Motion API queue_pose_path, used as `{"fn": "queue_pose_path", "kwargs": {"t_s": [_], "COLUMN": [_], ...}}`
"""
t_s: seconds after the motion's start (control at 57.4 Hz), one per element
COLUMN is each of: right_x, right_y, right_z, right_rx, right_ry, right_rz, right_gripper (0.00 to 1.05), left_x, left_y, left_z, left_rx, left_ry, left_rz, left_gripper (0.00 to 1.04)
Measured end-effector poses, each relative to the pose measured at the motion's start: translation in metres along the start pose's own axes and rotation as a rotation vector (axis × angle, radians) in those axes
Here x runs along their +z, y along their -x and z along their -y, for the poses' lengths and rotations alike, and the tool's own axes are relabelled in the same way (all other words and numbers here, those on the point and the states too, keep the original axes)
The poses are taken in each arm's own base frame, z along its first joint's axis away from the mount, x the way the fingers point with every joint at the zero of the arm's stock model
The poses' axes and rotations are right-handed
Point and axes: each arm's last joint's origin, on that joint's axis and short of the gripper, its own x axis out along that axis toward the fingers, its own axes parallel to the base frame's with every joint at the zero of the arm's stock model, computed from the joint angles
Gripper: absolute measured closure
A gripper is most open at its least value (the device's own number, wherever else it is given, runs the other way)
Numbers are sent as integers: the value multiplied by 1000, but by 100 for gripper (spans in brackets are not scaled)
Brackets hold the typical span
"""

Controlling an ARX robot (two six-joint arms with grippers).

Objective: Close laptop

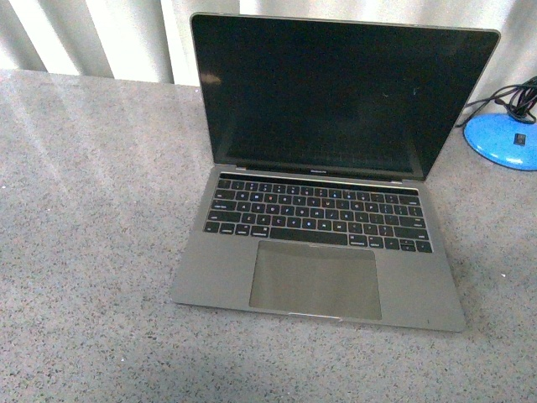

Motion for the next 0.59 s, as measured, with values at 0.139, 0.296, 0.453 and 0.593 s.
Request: {"fn": "queue_pose_path", "kwargs": {"t_s": [0.139,0.296,0.453,0.593], "right_x": [0,0,0,0], "right_y": [0,0,0,0], "right_z": [0,0,0,0], "right_rx": [0,0,0,0], "right_ry": [0,0,0,0], "right_rz": [0,0,0,0], "right_gripper": [10,10,10,10], "left_x": [0,0,0,0], "left_y": [0,0,0,0], "left_z": [0,0,0,0], "left_rx": [0,0,0,0], "left_ry": [0,0,0,0], "left_rz": [0,0,0,0], "left_gripper": [7,7,7,7]}}
